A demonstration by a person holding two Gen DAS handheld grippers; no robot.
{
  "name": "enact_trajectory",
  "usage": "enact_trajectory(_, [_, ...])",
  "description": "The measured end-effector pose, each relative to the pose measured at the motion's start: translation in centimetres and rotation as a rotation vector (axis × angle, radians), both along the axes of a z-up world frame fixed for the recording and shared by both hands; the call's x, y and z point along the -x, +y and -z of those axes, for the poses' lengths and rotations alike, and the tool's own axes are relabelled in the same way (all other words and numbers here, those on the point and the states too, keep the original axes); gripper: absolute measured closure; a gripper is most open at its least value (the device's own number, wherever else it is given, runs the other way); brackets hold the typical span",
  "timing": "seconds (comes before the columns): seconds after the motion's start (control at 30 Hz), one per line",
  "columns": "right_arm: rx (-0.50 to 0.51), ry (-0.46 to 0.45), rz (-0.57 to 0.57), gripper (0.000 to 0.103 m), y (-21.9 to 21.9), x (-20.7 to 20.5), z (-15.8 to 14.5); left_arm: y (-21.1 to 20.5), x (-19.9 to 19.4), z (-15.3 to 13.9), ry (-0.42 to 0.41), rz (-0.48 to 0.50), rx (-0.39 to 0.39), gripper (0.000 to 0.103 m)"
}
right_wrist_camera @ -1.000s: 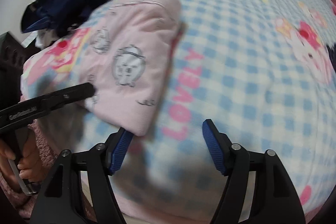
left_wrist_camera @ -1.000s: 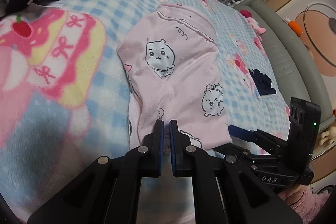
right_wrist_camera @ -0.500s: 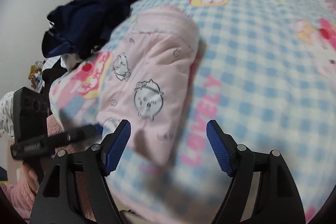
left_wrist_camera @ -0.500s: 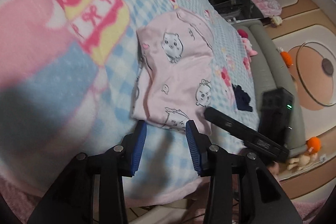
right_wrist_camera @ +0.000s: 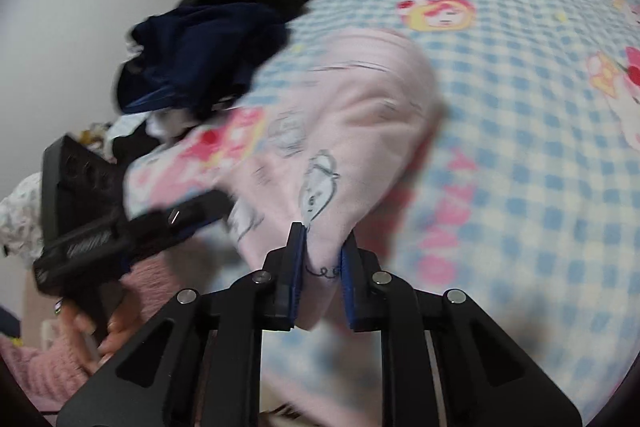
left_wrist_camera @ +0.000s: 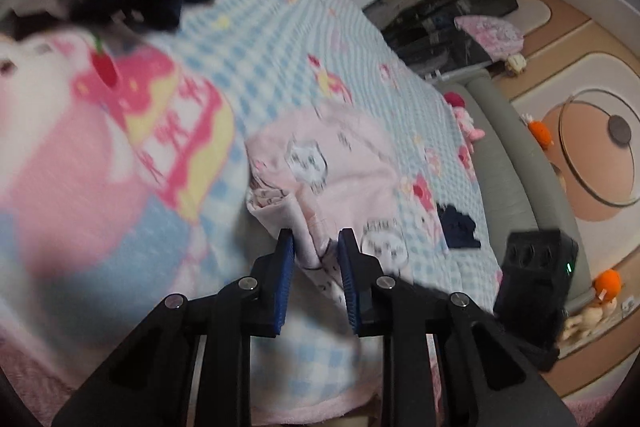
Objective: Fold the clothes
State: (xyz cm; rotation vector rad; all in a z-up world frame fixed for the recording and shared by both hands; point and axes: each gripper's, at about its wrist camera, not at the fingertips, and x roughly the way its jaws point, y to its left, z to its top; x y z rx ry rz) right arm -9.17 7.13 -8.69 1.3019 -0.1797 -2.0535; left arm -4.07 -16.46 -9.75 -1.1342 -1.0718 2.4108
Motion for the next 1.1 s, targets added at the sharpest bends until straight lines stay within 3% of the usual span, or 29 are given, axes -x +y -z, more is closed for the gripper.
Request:
enact_trajectory(0.1, [0.01,-0.036,-0.092,0.084,-2.3,-1.4,-0.5,-2.3,-0.3,0.7,-0.034,-0.038,-0.039,0.079])
enact_trajectory(0.2, [-0.039,-0.033,-0.107,0.075,-2.3,-1.8,-0.1,-3.6,-0.7,2.6,-0.063,-0.007,-0.169,0.052])
enact_trajectory(0.27, [-0.027,-0.051,-0.051,0.067,-0.7,-1.2,0.4,-3.2,-1.1,3.3,-0.063,0.003,-0.191,0.051])
enact_trajectory(0.33, [-0.011,-0.062,0.04,0.057,1.2,0.0,0.6,-2.3,-1.1,3.8,-0.082,0.02,-0.137,0.051])
enact_trajectory(0.4, [-0.006,-0.052,0.129,0.055,2.8,1.3,0.6,-1.1,-0.5,4.0,-0.103,0.056,-0.092,0.052])
enact_trajectory(0.47, [-0.003,-0.039,0.177,0.03,3.7,2.7,0.6,-0.1,-0.1,3.9,-0.101,0.079,-0.048,0.054])
enact_trajectory(0.57, [0.028,-0.069,0.152,0.019,2.8,5.2,2.0,0.5,0.1,4.2,-0.115,0.077,0.0,0.069])
enact_trajectory(0.67, [0.058,-0.099,0.128,0.014,2.0,7.7,3.5,0.4,0.0,4.5,-0.124,0.066,0.003,0.073])
enact_trajectory(0.73, [0.079,-0.119,0.111,0.018,1.4,9.4,4.4,0.6,0.2,3.9,-0.112,0.079,0.011,0.076])
enact_trajectory(0.77, [0.088,-0.126,0.099,0.042,1.1,9.8,4.7,0.7,0.4,3.6,-0.105,0.089,0.017,0.078])
enact_trajectory(0.87, [0.086,-0.076,0.032,0.058,0.8,8.6,3.5,1.0,0.9,2.6,-0.085,0.117,0.036,0.08])
enact_trajectory(0.97, [0.056,-0.021,0.013,0.059,2.1,6.4,1.7,1.7,1.9,0.8,-0.031,0.165,0.041,0.08])
enact_trajectory(1.1, [-0.01,0.064,0.098,0.059,6.5,1.9,-1.4,4.3,4.3,-1.5,0.041,0.266,0.08,0.08])
